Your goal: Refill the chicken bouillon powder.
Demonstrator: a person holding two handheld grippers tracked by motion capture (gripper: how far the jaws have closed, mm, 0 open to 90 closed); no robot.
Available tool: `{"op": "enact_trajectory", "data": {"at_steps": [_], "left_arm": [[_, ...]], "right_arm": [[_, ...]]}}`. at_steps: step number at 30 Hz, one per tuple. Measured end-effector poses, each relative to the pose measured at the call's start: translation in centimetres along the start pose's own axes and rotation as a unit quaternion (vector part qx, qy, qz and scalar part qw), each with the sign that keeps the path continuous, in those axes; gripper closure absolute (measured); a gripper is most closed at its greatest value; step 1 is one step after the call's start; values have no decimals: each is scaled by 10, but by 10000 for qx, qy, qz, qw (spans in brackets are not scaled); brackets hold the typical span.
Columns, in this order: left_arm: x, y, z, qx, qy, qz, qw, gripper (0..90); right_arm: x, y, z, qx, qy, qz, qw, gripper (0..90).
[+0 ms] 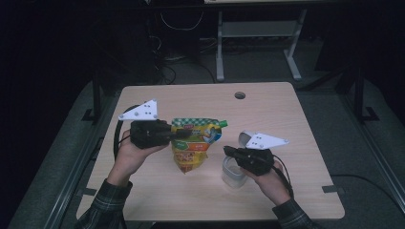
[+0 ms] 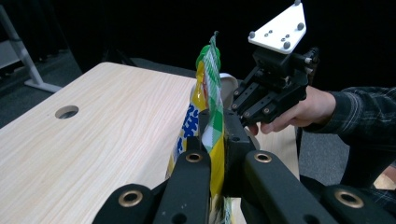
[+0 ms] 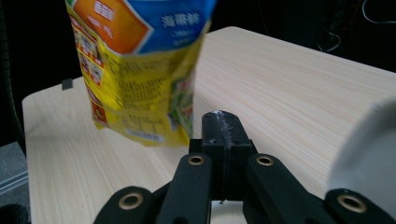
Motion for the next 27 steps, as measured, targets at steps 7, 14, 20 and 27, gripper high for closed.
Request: {"op": "enact_trajectory", "data": {"at_steps": [7,14,20,27], "left_arm": [[-1,4,-5,2,96,57,9999,900],[-3,6,-10,-36,193,94,9998,900],[-5,7,-13,-11,208,60,9998,900],[-6,8,-20,30,250,80,9997,900]], "right_arm": [[17,-11,-6,20,11,-73,10000,900],[31,-16,-11,-10,29,-68,10000,900],[38,-20,-12,24,-46,-51,10000,900],[42,-25,-12,46,-27,21,10000,900]]}}
Point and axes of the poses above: each handheld gripper's, and its own axes: x roughly forward along the jaws, z roughly out of its underside, y roughly to its right, the point moved 8 cm from there along x, roughly forward along the jaws, and after that the axes turned 13 degrees about y, right-handed, at the moved point
